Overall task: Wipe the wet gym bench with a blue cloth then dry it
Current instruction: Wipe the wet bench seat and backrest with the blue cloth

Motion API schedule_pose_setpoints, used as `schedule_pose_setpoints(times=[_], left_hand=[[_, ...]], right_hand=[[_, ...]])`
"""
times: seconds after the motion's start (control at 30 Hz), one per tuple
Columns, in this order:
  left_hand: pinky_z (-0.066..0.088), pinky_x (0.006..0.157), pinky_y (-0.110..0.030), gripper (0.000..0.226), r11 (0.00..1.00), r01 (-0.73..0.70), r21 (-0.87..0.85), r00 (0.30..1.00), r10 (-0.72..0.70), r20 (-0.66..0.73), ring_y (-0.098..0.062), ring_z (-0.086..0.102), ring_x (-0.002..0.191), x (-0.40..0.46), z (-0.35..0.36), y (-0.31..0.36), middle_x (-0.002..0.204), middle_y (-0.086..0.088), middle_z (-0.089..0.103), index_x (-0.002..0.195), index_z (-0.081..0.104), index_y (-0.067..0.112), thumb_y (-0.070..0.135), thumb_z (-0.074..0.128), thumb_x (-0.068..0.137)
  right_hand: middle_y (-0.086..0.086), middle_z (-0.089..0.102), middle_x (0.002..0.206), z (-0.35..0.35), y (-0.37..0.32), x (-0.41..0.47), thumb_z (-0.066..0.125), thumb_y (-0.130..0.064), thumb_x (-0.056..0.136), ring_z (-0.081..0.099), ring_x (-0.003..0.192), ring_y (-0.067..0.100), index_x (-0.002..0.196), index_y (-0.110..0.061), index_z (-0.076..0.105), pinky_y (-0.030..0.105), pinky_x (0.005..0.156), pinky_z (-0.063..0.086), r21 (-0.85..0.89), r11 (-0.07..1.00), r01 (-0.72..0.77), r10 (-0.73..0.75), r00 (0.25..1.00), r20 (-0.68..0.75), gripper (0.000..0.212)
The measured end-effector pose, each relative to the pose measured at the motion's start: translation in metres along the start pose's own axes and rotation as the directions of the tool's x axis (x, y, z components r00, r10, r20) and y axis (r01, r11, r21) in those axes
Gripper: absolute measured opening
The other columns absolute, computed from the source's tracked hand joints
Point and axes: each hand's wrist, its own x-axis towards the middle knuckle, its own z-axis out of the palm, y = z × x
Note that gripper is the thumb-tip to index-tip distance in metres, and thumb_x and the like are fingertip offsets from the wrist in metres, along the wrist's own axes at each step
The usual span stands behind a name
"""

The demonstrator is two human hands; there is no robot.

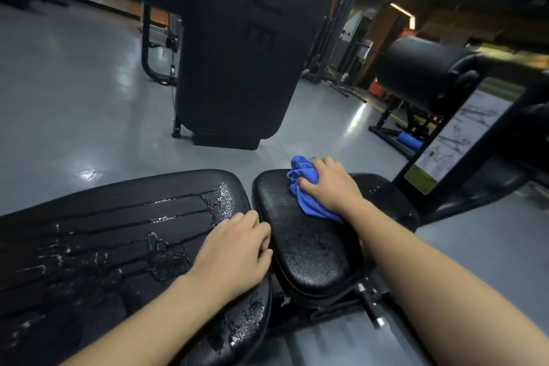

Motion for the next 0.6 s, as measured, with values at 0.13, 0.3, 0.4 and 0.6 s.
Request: schedule_pose_setpoints(times=[0.13, 0.3, 0.4, 0.6], left_hand=[[0.039, 0.069, -0.028, 0.021, 1.0, 0.023, 0.015, 1.0, -0.023, 0.003, -0.016, 0.052, 0.078, -0.001, -0.003, 0.001, 0.08, 0.012, 0.043, 0.073, 0.046, 0.032, 0.041, 0.063, 0.081], [0.038, 0.08, -0.03, 0.016, 0.999, 0.042, -0.023, 0.999, -0.042, 0.024, -0.016, 0.049, 0.09, -0.001, -0.005, 0.005, 0.09, 0.01, 0.044, 0.082, 0.048, 0.03, 0.041, 0.056, 0.089], [0.033, 0.071, -0.029, 0.019, 0.998, 0.066, -0.022, 0.998, -0.066, 0.005, -0.014, 0.046, 0.081, 0.0, -0.002, 0.007, 0.083, 0.012, 0.042, 0.076, 0.048, 0.029, 0.04, 0.061, 0.085], [0.032, 0.07, -0.029, 0.022, 0.997, 0.072, 0.007, 0.997, -0.072, 0.01, -0.014, 0.047, 0.078, -0.001, 0.001, 0.006, 0.078, 0.013, 0.039, 0.073, 0.047, 0.03, 0.039, 0.065, 0.082]], right_hand=[[0.003, 0.048, 0.128, -0.003, 0.003, -0.036, 0.049, -0.053, 0.092, 0.044, 0.116, 0.025, 0.135, -0.023, 0.049, 0.038, 0.102, 0.039, -0.002, 1.0, 0.024, -0.024, 0.999, -0.04, 0.053], [-0.003, 0.042, 0.133, -0.008, -0.002, -0.096, 0.055, -0.052, 0.089, 0.039, 0.12, 0.019, 0.137, -0.027, 0.047, 0.038, 0.105, 0.038, 0.069, 0.995, 0.065, -0.061, 0.996, -0.063, 0.055], [-0.005, 0.041, 0.135, -0.009, -0.005, -0.129, 0.056, -0.052, 0.086, 0.039, 0.122, 0.017, 0.136, -0.027, 0.048, 0.033, 0.107, 0.037, 0.082, 0.992, 0.095, -0.085, 0.989, -0.121, 0.057], [-0.007, 0.037, 0.138, -0.003, 0.016, -0.145, 0.051, -0.052, 0.085, 0.033, 0.124, 0.011, 0.138, -0.027, 0.047, 0.024, 0.106, 0.029, 0.184, 0.983, 0.0, 0.045, 0.97, -0.24, 0.058]])
